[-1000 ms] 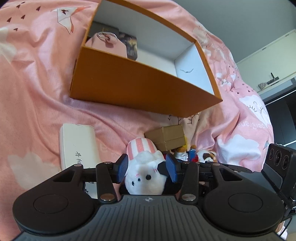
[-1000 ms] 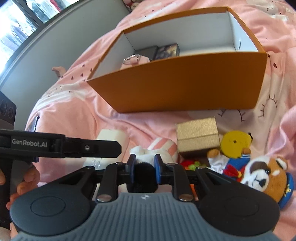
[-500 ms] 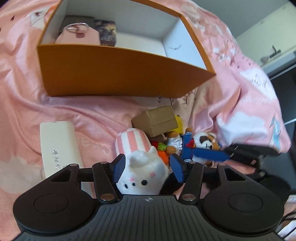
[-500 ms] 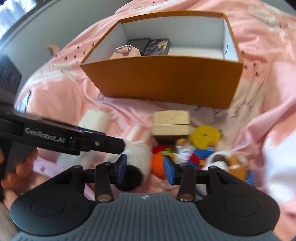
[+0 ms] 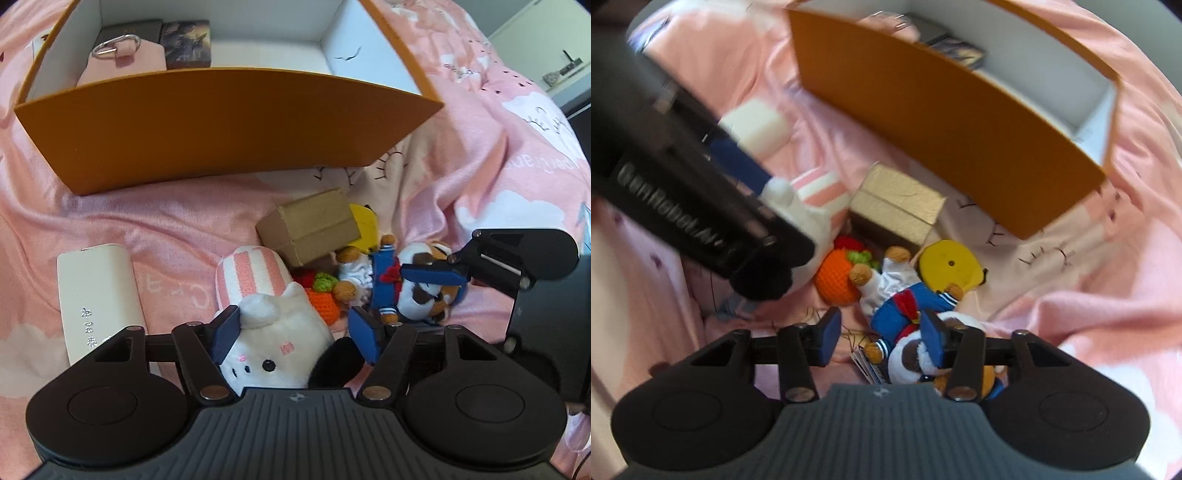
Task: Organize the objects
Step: 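Grasp the sailor-suit bear plush with the right gripper, then carry the bunny plush and sailor bear plush over the orange box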
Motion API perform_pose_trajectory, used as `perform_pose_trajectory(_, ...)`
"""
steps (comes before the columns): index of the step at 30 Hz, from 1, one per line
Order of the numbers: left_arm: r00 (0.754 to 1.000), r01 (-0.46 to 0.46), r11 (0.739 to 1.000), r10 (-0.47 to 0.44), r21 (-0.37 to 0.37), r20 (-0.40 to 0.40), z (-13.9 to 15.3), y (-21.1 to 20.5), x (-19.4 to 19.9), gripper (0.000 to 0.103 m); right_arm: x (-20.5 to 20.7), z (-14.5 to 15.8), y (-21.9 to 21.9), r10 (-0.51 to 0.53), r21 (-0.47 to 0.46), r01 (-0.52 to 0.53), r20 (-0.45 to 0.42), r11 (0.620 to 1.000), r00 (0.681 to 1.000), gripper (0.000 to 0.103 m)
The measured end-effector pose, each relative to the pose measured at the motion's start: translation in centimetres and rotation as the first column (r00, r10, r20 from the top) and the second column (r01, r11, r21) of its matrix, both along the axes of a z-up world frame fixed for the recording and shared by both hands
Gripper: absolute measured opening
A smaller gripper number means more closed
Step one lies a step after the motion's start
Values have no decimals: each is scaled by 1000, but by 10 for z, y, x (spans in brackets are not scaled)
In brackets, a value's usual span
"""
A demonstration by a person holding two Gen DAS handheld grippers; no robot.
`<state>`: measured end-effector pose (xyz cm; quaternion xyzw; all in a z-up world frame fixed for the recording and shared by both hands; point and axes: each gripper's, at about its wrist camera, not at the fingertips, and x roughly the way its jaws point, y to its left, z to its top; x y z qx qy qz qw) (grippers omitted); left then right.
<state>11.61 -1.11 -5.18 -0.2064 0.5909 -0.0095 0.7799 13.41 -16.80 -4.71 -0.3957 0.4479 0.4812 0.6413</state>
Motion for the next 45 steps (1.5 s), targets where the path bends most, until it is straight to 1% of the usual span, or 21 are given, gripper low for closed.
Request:
perform_pose_trajectory(2,1000,1,1000,0,10,-11,-3,-3,4,81,-7,-6,6,63,-44,-61,48,997,997,53)
perform_pose_trajectory(5,1000,9,999,-7,46,-29,-8,-7,8,82,-15,-16,12,142,-106,-130,115,986,983,53)
perform_pose_trajectory(11,999,29,995,-24,92,-46,-18,-7,6,82,-24,-38,18,269,-212,-220,237,952,934,53)
perform_pose_trajectory(14,997,35,994,-28,108,-67,-26,-8,7,82,-25,-47,20,301,-244,-236,272,940,914,53)
perform_pose_trajectory(16,998,35,993,-29,108,-59,-27,-7,5,81,-25,-50,20,309,-252,-240,287,938,907,52)
perform_pose_trajectory(18,999,25,995,-21,101,-43,-24,-3,1,78,-24,-47,19,305,-248,-236,294,940,906,47)
perform_pose_trajectory(21,1000,0,998,1,61,-17,-21,8,-7,76,-19,-35,17,263,-215,-205,290,955,920,45)
perform_pose_trajectory(24,1000,-27,1000,27,12,7,-18,19,-16,75,-9,-17,13,194,-154,-157,264,976,945,44)
perform_pose_trajectory(27,997,-61,998,63,-33,36,-10,31,-26,74,4,3,11,102,-83,-86,220,993,970,43)
perform_pose_trajectory(30,993,-88,994,93,-61,78,1,41,-32,73,19,23,9,-1,-1,1,138,1000,990,43)
perform_pose_trajectory(32,988,-99,992,107,-75,111,10,47,-39,72,25,36,8,-63,54,59,80,997,995,43)
perform_pose_trajectory(36,975,-108,988,127,-114,181,25,56,-47,71,33,58,4,-158,147,158,-13,976,987,43)
perform_pose_trajectory(40,959,-122,980,157,-159,234,41,69,-51,71,38,81,6,-218,221,236,-105,946,970,43)
perform_pose_trajectory(42,948,-132,975,177,-182,265,46,71,-45,71,42,89,5,-239,256,272,-151,928,959,43)
perform_pose_trajectory(45,929,-138,972,194,-190,316,60,80,-41,71,48,102,5,-265,313,326,-224,892,938,43)
